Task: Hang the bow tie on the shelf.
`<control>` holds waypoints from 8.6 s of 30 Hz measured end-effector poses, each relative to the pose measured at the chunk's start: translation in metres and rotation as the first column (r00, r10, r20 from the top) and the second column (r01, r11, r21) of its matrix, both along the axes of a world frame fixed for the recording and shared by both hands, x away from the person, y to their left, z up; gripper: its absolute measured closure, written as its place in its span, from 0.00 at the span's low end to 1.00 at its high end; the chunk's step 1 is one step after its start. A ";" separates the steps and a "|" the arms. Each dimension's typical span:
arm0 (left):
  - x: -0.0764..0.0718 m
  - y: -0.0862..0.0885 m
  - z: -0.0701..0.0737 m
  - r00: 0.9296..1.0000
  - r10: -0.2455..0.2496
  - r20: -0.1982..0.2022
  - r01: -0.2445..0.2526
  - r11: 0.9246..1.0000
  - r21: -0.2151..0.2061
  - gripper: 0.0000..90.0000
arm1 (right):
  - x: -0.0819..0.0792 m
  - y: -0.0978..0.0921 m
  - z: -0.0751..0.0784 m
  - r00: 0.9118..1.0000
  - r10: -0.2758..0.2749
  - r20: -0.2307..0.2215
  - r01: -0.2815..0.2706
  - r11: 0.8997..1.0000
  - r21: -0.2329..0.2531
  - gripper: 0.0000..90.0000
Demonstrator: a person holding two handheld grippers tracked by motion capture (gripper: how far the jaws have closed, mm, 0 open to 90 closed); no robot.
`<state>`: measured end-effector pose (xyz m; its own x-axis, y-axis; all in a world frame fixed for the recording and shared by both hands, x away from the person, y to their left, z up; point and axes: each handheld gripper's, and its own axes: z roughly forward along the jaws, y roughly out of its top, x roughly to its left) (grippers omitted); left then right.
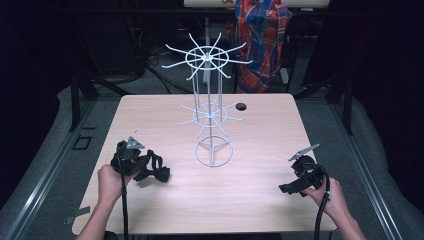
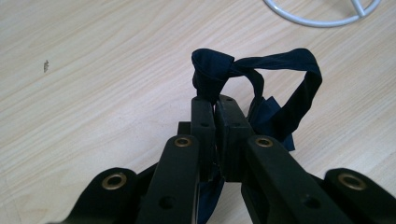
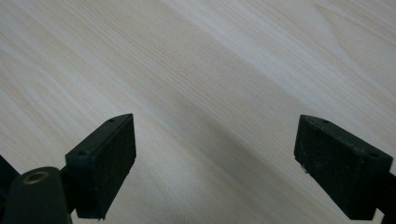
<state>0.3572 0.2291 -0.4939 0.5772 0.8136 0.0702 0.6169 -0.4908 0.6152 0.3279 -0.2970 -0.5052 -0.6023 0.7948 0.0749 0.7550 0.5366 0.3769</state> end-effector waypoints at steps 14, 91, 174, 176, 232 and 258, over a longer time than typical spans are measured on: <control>-0.003 -0.002 0.014 0.999 0.010 0.050 -0.008 0.999 -0.031 0.96 | 0.001 0.002 -0.001 1.000 0.006 -0.004 -0.006 1.000 -0.005 0.14; 0.036 -0.050 0.076 0.950 -0.086 0.300 0.146 0.972 -0.182 0.96 | 0.000 0.005 -0.009 0.999 0.012 -0.041 -0.013 1.000 -0.023 0.02; 0.056 -0.094 0.032 0.969 -0.176 0.175 0.225 0.919 -0.323 0.89 | -0.001 0.003 -0.011 0.998 0.006 -0.065 -0.007 1.000 -0.016 0.02; 0.056 -0.094 0.032 0.970 -0.172 0.174 0.222 0.918 -0.328 0.89 | -0.001 0.003 -0.010 0.998 0.006 -0.064 -0.007 1.000 -0.020 0.02; 0.020 -0.073 0.031 0.986 -0.123 0.111 0.143 0.972 -0.188 0.12 | -0.004 -0.001 -0.008 0.998 0.005 -0.055 -0.006 1.000 -0.020 0.02; -0.015 -0.049 0.013 0.996 -0.094 0.008 0.094 0.992 -0.084 0.00 | -0.004 0.000 -0.007 0.998 0.017 -0.058 -0.020 0.999 -0.038 0.02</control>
<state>0.3424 0.1802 -0.4812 0.6512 0.7589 0.0063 0.5681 -0.4929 0.6590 0.3239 -0.2973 -0.5127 -0.6124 0.7865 0.0794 0.7647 0.5640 0.3118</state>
